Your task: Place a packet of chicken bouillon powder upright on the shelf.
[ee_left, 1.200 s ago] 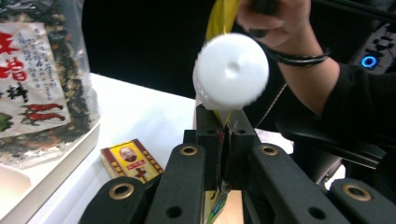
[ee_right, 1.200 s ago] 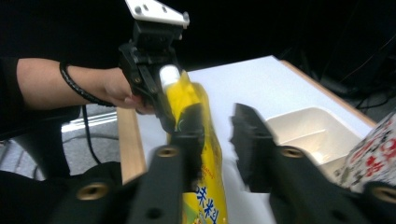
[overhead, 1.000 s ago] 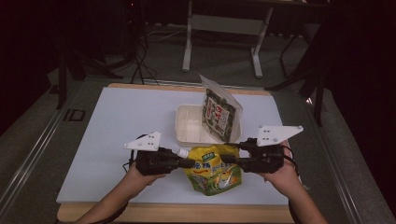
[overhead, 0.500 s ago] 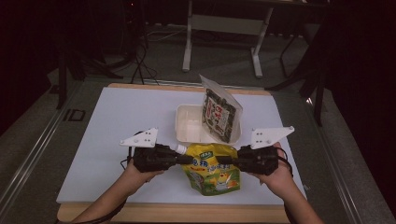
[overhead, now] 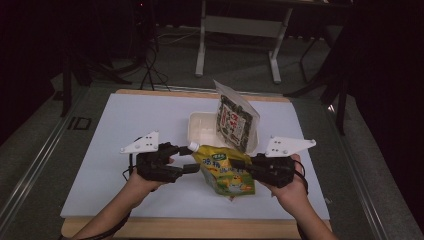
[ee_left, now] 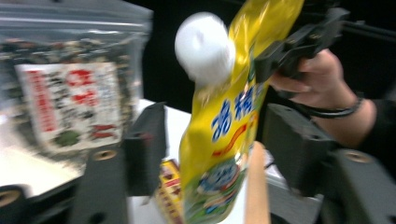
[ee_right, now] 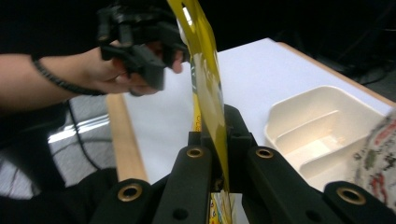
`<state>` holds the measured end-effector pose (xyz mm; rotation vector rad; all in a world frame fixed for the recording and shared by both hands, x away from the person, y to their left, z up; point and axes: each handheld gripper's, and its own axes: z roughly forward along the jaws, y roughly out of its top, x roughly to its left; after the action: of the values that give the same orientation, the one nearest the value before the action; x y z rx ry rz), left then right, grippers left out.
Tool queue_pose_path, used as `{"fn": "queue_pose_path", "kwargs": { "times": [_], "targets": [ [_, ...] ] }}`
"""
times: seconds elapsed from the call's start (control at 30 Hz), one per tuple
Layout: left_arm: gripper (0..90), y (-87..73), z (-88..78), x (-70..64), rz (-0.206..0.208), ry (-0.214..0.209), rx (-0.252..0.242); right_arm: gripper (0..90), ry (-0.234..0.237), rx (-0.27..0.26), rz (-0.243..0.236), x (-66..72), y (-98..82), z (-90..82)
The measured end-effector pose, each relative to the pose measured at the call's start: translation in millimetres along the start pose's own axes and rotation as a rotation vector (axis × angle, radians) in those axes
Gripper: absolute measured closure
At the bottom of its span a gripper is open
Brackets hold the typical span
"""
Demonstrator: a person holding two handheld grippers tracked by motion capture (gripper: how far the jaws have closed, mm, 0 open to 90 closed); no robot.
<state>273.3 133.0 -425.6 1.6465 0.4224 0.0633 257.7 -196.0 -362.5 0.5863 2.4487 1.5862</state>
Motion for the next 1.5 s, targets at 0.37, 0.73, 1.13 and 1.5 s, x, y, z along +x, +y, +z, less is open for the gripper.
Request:
{"fn": "queue_pose_path", "kwargs": {
  "times": [0.37,0.73,1.13,1.5],
  "targets": [
    [5.3,-25.3,-17.8,-2.5,-0.025,0.181,-0.010,90.0,-0.309,-0.109,0.005,12.5,13.1,8.3],
    [1.7,-53.9,-33.5,-1.7,-0.034,0.280,0.002,90.0,-0.432,-0.129,0.114,-2.5,18.7,36.6],
    [1.8,-68.0,-44.5,-2.8,0.009,0.361,0.004,90.0,-0.511,-0.186,0.198,-15.7,28.6,75.8],
    [0.9,-77.0,-46.4,3.2,0.011,0.407,0.025,90.0,-0.646,-0.281,0.227,-16.1,40.1,97.8]
  ]
}}
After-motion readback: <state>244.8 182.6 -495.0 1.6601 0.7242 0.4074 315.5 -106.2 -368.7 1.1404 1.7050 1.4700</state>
